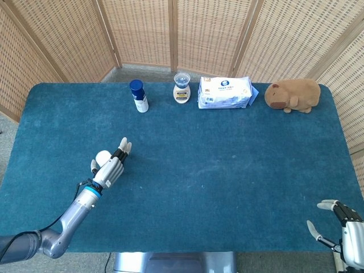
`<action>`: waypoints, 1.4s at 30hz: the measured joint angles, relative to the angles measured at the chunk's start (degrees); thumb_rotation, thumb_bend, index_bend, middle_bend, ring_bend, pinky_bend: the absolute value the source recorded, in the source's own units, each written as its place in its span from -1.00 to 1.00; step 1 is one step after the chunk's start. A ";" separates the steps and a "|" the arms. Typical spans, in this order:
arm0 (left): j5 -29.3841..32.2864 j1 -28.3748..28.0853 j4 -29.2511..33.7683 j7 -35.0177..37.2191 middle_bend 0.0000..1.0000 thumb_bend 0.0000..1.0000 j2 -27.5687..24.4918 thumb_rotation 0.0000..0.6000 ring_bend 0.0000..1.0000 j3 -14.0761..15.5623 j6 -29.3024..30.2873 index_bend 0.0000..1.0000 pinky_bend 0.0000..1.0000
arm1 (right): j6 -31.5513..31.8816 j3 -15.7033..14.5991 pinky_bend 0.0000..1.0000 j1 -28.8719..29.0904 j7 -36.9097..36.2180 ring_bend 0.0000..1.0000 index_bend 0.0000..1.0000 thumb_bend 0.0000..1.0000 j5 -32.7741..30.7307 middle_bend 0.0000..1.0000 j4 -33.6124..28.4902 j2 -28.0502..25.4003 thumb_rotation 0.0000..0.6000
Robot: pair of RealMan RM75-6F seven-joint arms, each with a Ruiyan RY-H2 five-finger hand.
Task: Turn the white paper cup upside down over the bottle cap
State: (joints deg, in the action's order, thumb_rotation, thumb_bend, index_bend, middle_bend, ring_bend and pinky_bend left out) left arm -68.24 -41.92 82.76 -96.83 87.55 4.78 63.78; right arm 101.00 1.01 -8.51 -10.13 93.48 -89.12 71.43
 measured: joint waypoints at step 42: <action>3.88 8.78 13.40 43.85 -0.96 -0.72 -11.22 1.00 -1.00 -8.98 9.75 -0.74 -0.93 | -2.16 0.64 -0.22 2.32 3.57 -0.22 -0.21 -0.36 1.68 -0.25 -2.83 -0.38 0.40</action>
State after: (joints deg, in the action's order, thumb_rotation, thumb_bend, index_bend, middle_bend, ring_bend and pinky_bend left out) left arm -64.36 -33.14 96.16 -52.97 76.33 -4.20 73.53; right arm 98.84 1.65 -6.19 -6.56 95.16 -91.95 71.05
